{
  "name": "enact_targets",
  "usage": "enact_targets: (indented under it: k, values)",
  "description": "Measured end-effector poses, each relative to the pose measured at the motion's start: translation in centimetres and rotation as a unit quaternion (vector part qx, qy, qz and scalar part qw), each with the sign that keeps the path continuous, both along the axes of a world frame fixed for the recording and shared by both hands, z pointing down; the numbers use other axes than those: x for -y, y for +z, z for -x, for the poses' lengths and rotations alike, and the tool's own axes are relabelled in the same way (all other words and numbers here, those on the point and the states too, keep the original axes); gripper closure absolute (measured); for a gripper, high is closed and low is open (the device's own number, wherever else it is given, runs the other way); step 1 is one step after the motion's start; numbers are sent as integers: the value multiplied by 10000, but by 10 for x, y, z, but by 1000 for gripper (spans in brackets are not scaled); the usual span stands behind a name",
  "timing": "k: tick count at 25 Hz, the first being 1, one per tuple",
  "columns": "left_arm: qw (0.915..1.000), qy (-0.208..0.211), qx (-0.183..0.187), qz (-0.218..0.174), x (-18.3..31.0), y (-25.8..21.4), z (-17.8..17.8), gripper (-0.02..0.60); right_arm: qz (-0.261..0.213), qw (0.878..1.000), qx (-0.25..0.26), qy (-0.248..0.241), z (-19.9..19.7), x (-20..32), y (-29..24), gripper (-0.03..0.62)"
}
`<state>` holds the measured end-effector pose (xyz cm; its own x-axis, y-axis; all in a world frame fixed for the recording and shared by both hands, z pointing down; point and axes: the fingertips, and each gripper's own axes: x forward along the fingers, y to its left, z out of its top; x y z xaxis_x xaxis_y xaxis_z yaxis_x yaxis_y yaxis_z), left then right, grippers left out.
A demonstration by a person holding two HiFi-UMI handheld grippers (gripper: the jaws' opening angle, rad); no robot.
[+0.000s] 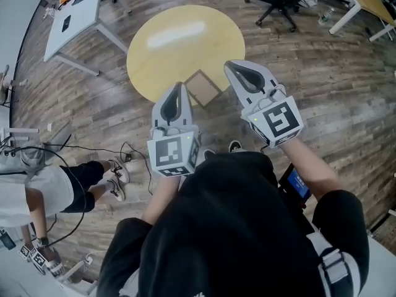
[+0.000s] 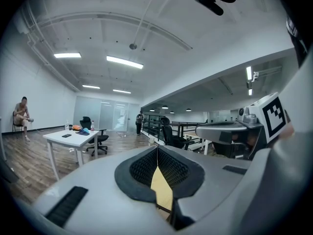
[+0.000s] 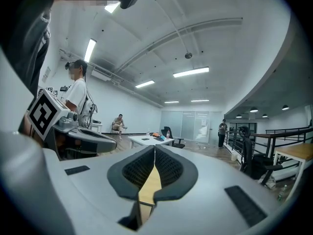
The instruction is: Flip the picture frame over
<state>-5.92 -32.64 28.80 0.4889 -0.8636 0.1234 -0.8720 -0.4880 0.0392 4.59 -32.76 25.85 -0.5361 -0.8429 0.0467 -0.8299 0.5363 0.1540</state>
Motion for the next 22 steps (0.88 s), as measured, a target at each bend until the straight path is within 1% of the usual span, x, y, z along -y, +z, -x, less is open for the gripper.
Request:
enact_targets:
  k: [5, 8, 13, 16, 22]
  values:
    - [9999, 61, 72, 48, 5, -3, -18, 558, 84, 9999, 58, 113, -20, 10, -2, 574]
    - [9999, 84, 81, 32, 5, -6, -22, 558, 130, 9998, 66, 143, -25, 11, 0, 574]
    - [10000, 71, 49, 31, 11, -12, -23, 558, 195, 9997, 49, 102, -23, 18, 0, 574]
    - [10000, 60, 8, 78, 21, -16, -15, 558, 202, 9998, -22, 89, -14, 28, -4, 574]
    - [10000, 42, 10, 47, 24, -15, -6, 558, 244, 9997, -28, 73, -5, 33, 0, 574]
